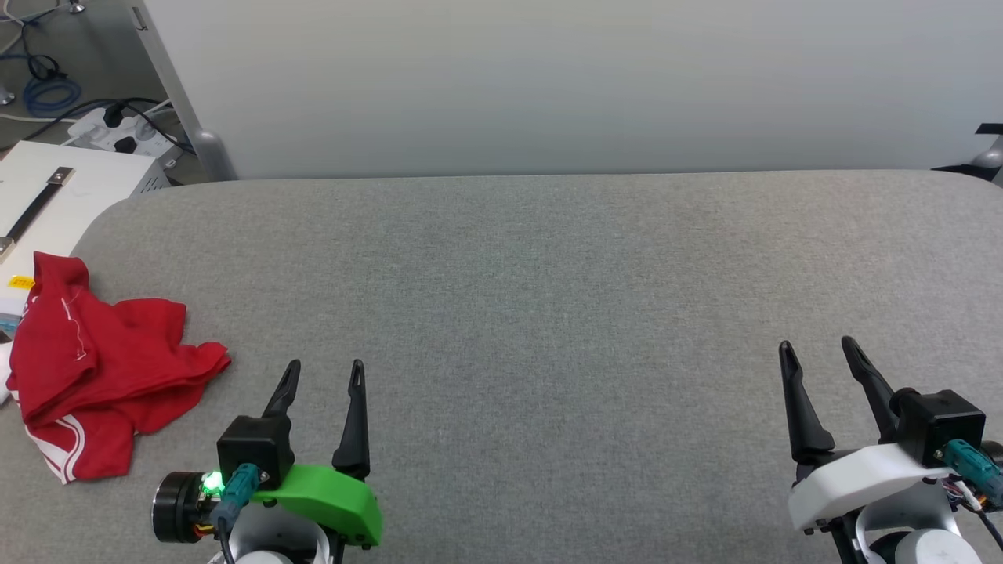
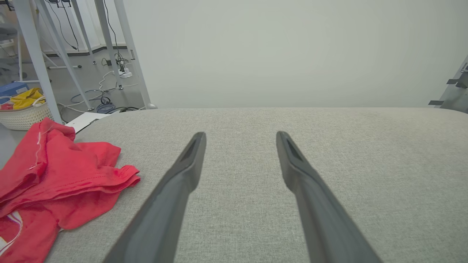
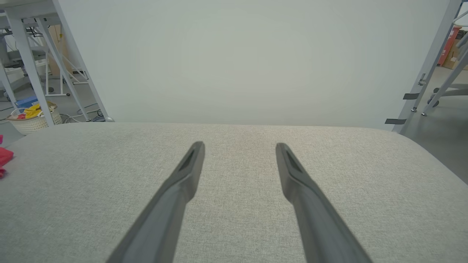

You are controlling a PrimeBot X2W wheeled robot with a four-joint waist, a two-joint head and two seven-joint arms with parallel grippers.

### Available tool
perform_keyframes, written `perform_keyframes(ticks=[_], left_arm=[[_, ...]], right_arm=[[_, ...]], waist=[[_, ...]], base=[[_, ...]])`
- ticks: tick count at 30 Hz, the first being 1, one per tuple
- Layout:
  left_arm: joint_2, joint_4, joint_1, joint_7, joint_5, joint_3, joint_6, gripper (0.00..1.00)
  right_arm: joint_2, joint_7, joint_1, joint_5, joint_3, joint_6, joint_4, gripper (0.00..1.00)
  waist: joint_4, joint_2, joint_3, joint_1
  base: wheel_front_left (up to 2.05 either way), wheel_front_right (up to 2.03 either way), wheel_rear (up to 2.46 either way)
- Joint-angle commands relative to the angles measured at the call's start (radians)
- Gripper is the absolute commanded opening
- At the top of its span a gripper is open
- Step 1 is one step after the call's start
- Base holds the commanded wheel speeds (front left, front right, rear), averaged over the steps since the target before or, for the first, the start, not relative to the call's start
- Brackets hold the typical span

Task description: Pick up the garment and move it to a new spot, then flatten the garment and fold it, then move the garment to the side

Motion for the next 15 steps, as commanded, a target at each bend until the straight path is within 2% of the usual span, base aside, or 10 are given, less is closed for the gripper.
perform_keyframes(ticks=[1,7,15], left_arm=[[-0.002,0.005,-0.025,-0.010,-0.009,-0.003,-0.002,1.00],[-0.002,0.008,-0.031,-0.022,-0.013,0.008,0.000,1.00],[-0.003,0.012,-0.031,-0.039,-0.015,0.036,-0.007,1.00]], right_arm=[[-0.001,-0.008,-0.006,0.000,0.002,0.000,-0.010,1.00],[-0.001,-0.005,-0.002,-0.018,0.025,0.000,-0.032,1.00],[-0.001,-0.004,0.005,-0.035,0.052,0.000,-0.057,1.00]], waist=[[0.005,-0.0001,0.001,0.0000],[0.037,-0.0001,0.002,0.0000],[0.114,-0.0001,0.005,0.0000]], base=[[0.00,0.00,0.00],[0.00,0.00,0.00],[0.00,0.00,0.00]])
